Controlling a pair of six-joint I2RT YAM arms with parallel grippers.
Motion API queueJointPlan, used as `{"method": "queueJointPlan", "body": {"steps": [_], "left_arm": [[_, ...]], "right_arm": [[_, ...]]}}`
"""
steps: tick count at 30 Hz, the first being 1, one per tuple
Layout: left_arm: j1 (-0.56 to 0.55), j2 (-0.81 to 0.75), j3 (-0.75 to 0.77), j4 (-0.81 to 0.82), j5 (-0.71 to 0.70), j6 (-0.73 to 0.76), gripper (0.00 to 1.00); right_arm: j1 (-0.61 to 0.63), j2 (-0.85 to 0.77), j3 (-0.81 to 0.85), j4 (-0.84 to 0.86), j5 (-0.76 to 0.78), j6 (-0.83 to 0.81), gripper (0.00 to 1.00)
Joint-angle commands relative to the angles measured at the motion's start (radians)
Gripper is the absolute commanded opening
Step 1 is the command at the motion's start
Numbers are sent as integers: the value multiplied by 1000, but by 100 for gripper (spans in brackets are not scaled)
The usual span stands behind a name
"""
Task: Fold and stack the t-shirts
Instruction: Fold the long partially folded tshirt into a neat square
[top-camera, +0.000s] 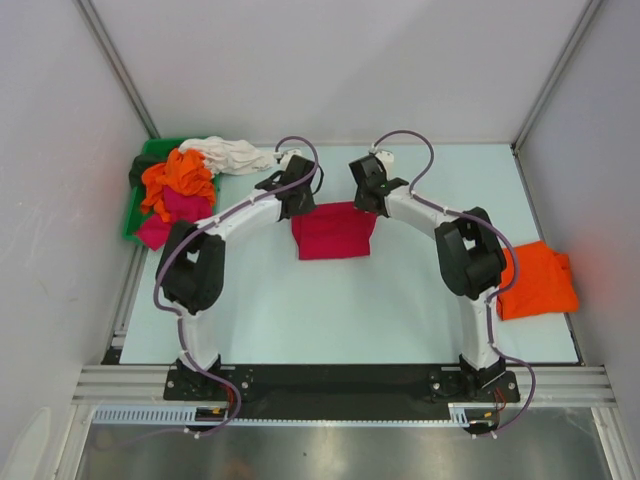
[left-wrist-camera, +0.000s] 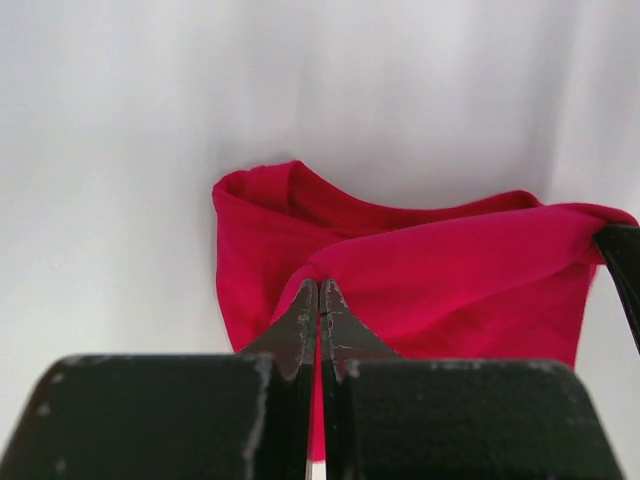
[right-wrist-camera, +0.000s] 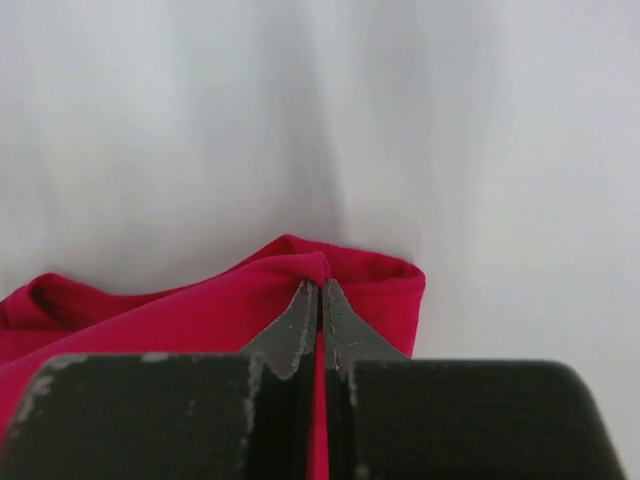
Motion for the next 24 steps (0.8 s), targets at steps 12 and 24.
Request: {"method": "queueJointPlan", "body": {"steps": [12,24], "left_arm": [[60,-2,143,-37,-30,29,53],[-11,-70,-3,12,13,6,49]], "right_arm": [[-20,-11,109,63,34,-77,47],[80,-139,-109,100,-12,1,19]]}}
